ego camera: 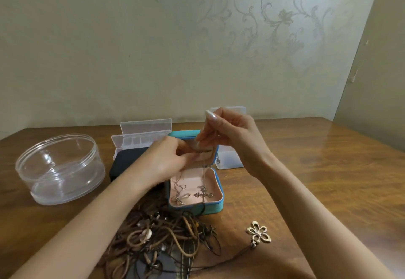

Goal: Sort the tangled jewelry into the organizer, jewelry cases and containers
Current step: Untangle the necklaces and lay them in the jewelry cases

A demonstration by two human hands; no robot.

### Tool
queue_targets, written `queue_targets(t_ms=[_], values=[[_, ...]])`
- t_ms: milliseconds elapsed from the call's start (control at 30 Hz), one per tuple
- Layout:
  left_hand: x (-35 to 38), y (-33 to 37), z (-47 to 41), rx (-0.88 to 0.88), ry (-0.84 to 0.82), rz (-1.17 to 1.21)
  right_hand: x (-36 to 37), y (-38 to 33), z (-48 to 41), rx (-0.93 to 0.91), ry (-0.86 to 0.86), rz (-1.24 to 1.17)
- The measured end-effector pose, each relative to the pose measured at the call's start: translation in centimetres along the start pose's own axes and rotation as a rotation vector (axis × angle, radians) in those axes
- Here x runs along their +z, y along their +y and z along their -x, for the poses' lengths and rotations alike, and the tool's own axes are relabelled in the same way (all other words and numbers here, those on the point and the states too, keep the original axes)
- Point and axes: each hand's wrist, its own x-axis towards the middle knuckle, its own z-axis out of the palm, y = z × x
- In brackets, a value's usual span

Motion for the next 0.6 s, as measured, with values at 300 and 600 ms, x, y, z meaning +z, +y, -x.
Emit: queue_targets(t_ms=[300,600], values=[[0.0,0.8,-1.2,0.377,0.555,-0.414,-0.4,0.9,-0.4,0.0,-0.011,-0.001],[0.5,0.1,-4.2,0.254,0.355,-0.341,-0.4,1.2,-0.5,-0.004,0.004,-0.01]])
